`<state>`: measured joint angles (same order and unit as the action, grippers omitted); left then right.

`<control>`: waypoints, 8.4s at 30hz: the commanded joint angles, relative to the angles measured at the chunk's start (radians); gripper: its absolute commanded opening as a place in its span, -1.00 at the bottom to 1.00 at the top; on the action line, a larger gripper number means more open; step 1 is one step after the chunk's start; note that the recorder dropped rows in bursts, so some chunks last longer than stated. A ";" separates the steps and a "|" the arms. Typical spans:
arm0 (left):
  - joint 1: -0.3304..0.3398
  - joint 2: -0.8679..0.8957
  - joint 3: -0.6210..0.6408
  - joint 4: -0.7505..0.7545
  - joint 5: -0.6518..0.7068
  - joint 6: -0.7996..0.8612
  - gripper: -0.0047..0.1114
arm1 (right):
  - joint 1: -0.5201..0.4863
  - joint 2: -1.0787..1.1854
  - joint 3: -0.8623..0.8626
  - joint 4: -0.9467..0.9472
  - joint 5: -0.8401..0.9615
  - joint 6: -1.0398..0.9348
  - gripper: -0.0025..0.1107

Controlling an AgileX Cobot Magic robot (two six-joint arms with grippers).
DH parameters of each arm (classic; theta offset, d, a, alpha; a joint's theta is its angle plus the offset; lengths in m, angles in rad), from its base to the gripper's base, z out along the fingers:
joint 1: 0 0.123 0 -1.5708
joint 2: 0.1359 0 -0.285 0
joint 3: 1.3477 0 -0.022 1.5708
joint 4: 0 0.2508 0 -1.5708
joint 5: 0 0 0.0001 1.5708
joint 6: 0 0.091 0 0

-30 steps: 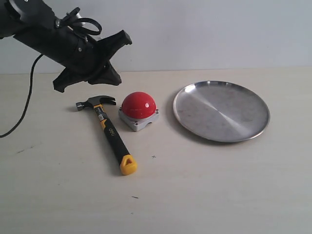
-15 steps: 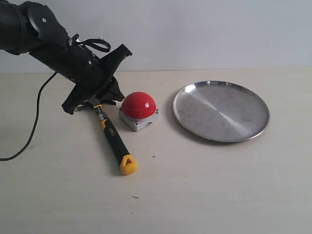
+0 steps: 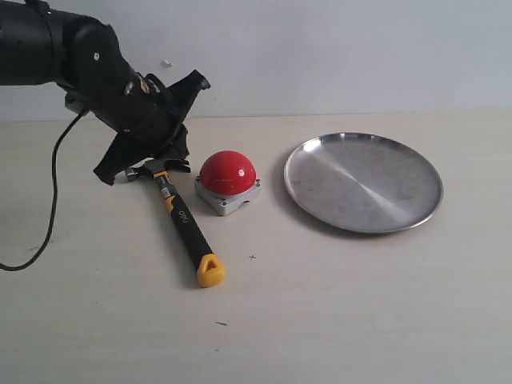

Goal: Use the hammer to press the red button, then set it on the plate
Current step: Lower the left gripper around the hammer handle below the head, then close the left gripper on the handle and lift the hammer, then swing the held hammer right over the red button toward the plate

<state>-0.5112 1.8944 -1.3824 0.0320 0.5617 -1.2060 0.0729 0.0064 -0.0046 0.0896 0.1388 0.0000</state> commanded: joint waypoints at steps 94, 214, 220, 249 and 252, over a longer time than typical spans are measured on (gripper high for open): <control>0.103 0.547 -0.700 0.147 0.540 0.029 0.03 | -0.006 -0.006 0.005 -0.002 -0.006 0.000 -0.96; -0.041 -0.034 0.222 0.039 0.220 -0.026 -0.92 | -0.006 -0.006 0.005 -0.002 -0.006 0.000 -0.96; -0.047 -0.034 0.222 0.035 0.210 -0.029 -0.92 | -0.006 -0.006 0.005 -0.002 -0.006 0.000 -0.96; -0.047 -0.034 0.222 0.125 0.210 0.043 -0.92 | -0.006 -0.006 0.005 -0.002 -0.006 0.000 -0.96; -0.047 -0.034 0.222 0.139 0.210 0.120 -0.92 | -0.006 -0.006 0.005 -0.002 -0.006 0.000 -0.96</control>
<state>-0.5521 1.8771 -1.1587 0.1348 0.7815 -1.1503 0.0729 0.0064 -0.0046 0.0896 0.1388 0.0000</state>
